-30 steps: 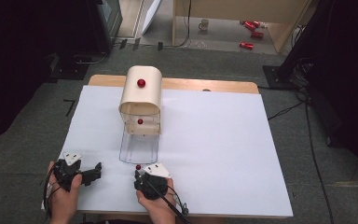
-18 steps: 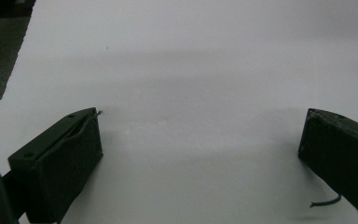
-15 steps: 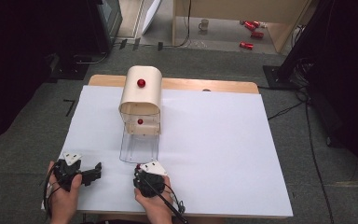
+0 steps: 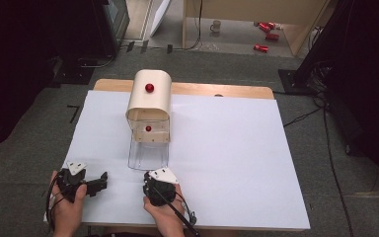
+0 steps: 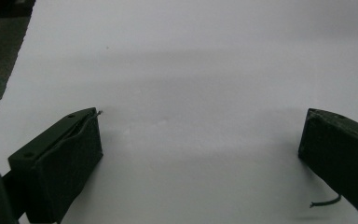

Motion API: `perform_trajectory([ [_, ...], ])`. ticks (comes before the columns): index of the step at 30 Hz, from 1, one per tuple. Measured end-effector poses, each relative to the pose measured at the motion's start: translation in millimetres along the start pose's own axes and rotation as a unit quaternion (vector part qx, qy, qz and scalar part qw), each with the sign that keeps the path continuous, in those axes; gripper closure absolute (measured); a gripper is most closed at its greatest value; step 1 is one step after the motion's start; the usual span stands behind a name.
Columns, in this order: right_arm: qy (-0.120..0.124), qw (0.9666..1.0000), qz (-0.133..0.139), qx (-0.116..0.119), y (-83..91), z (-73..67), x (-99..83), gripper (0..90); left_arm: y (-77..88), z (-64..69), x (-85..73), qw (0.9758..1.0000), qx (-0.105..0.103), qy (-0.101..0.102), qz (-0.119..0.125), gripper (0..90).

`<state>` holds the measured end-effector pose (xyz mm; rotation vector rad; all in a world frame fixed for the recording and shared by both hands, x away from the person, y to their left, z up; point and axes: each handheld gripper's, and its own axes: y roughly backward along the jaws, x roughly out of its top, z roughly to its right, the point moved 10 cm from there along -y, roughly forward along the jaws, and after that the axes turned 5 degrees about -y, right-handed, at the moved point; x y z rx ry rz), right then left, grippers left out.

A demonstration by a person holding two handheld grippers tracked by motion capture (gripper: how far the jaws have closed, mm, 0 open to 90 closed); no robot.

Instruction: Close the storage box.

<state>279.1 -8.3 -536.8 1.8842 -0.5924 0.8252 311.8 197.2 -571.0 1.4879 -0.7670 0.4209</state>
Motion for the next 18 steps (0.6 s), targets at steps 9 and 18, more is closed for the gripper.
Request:
perform_trajectory([
  [9,0.01,0.9999,0.002,-0.005,-2.3,1.5,13.2,75.4,0.0,0.0,0.0,1.0,0.0,0.0,0.0,0.0],
  [18,0.013,0.9998,0.014,-0.011,-8.1,6.3,37.2,75.4,0.1,-0.1,-0.1,1.0,0.0,0.0,0.0,0.0],
])
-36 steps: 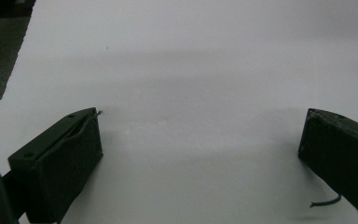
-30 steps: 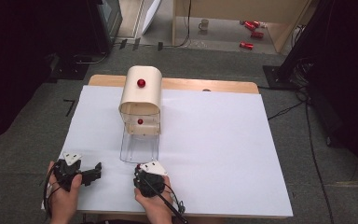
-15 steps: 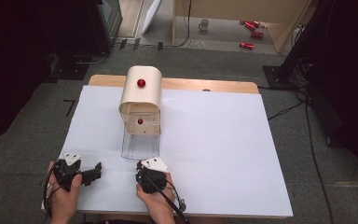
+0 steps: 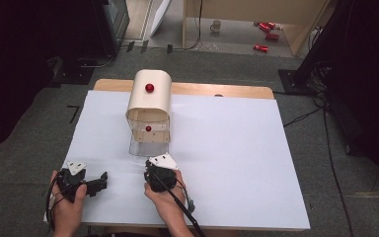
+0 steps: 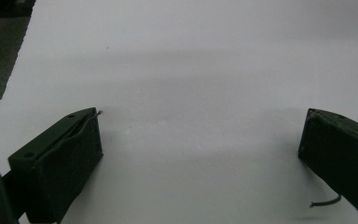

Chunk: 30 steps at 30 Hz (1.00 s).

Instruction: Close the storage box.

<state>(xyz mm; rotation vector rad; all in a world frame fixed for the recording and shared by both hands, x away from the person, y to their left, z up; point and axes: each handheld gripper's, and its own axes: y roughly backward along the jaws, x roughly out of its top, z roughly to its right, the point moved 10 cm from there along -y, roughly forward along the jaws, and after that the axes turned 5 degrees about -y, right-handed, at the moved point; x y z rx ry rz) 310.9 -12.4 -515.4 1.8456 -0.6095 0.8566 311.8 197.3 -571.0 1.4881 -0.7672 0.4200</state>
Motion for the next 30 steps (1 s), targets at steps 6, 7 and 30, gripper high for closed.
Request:
perform_trajectory([
  [6,0.003,1.0,0.004,-0.007,-5.8,6.0,12.2,75.9,-0.1,0.1,0.1,1.0,0.0,0.001,0.0,0.0],
  [7,0.0,0.9999,0.004,-0.01,-9.0,8.0,14.2,76.0,-0.1,0.1,0.1,1.0,0.0,0.001,0.0,0.0],
  [30,-0.003,0.9996,0.003,-0.027,-34.8,29.9,39.3,76.5,-0.2,0.3,0.2,1.0,0.0,0.002,0.001,0.0],
])
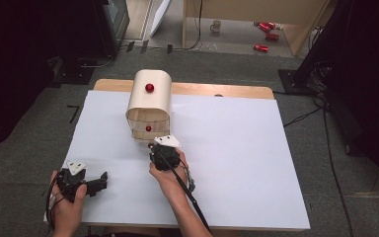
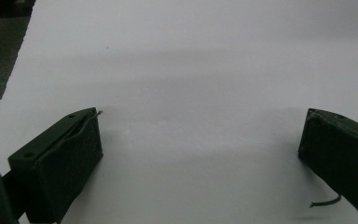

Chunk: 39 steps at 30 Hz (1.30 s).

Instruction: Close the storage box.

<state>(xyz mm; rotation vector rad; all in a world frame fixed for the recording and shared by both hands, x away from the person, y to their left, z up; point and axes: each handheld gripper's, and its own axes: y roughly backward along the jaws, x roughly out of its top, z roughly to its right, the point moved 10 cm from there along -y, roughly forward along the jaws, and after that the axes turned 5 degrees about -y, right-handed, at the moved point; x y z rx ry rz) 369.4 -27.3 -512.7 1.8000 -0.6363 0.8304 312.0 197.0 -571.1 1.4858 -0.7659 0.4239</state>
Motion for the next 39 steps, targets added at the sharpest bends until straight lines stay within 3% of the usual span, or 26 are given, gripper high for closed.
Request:
perform_trajectory([
  [13,0.002,1.0,0.003,-0.005,-9.2,9.1,5.5,76.3,0.0,0.0,0.0,1.0,0.0,0.0,0.0,0.0],
  [15,0.005,1.0,0.003,-0.004,-8.9,9.3,4.8,73.0,0.0,0.0,-0.1,1.0,0.0,0.0,0.0,0.0],
  [17,0.008,0.9999,-0.001,0.007,-8.0,8.6,3.7,65.8,0.0,0.0,0.0,1.0,0.0,0.0,0.0,0.0],
  [18,0.016,0.9997,-0.007,0.018,-5.5,8.9,2.1,54.2,0.0,0.0,-0.1,1.0,0.0,0.0,0.0,0.0],
  [19,0.016,0.9997,-0.007,0.018,-5.5,8.9,2.1,54.2,0.0,0.0,-0.1,1.0,0.0,0.0,0.0,0.0],
  [21,0.027,0.9994,-0.013,0.019,-2.2,12.0,0.5,36.9,0.0,-0.1,0.0,1.0,0.0,-0.001,0.0,0.0],
  [22,0.045,0.9987,-0.018,0.014,2.1,17.0,-1.0,16.1,0.0,-0.1,0.0,1.0,0.0,-0.001,0.0,0.0],
  [23,0.045,0.9987,-0.018,0.014,2.1,17.0,-1.0,16.1,0.0,-0.1,0.0,1.0,0.0,-0.001,0.0,0.0],
  [26,0.057,0.9979,-0.021,0.023,12.6,26.5,-1.4,0.0,0.0,-0.1,0.0,1.0,0.001,-0.001,0.0,0.0],
  [30,0.053,0.9982,-0.009,0.027,27.9,42.4,2.6,0.0,0.0,-0.1,0.0,1.0,0.001,-0.001,0.0,0.0],
  [38,0.028,0.9996,0.007,-0.003,55.8,89.6,8.3,0.0,0.2,-0.2,-0.2,1.0,0.0,-0.002,-0.001,0.0],
  [39,0.022,0.9996,0.011,-0.011,62.3,101.7,9.1,0.0,0.2,-0.2,-0.2,1.0,0.001,-0.002,-0.001,0.0],
])
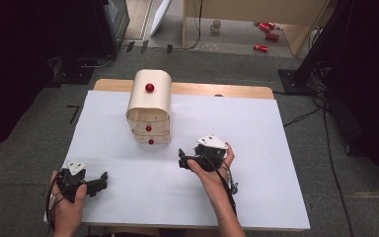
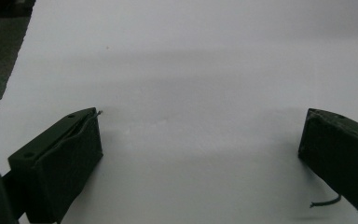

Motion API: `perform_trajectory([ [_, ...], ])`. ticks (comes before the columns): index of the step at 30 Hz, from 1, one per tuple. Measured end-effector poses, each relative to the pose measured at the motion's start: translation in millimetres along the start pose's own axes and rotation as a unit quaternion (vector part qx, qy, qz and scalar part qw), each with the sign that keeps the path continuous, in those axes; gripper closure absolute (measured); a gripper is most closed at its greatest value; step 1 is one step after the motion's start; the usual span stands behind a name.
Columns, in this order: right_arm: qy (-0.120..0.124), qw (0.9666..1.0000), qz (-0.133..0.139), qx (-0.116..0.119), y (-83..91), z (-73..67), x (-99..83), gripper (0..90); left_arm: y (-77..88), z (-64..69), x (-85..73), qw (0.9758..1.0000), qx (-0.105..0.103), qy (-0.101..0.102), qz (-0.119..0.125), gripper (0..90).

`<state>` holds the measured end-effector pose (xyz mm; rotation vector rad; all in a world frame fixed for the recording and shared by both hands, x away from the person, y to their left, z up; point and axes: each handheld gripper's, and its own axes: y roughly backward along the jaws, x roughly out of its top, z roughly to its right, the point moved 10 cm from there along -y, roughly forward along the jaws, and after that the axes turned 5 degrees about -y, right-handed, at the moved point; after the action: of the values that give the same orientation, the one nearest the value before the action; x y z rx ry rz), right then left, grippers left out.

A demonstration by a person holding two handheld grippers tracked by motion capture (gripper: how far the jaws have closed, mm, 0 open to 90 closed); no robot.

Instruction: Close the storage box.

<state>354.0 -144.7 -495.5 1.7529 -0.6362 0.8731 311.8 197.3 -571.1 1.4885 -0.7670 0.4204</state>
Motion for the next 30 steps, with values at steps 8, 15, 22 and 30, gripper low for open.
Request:
perform_trajectory([
  [8,-0.012,0.9995,0.005,-0.028,22.5,43.5,-4.7,0.0,0.0,0.0,0.0,1.0,0.0,0.0,0.0,0.0],
  [15,-0.023,0.9985,0.004,-0.049,35.5,71.2,-12.9,0.0,0.0,0.0,0.0,1.0,0.0,0.0,0.0,0.0],
  [22,-0.032,0.9969,-0.001,-0.072,47.3,100.3,-24.7,0.0,0.0,0.0,0.0,1.0,0.0,0.0,0.001,0.0],
  [30,-0.044,0.9943,0.0,-0.097,61.2,130.8,-38.2,0.0,0.0,0.0,0.0,1.0,0.0,0.0,0.001,0.0],
])
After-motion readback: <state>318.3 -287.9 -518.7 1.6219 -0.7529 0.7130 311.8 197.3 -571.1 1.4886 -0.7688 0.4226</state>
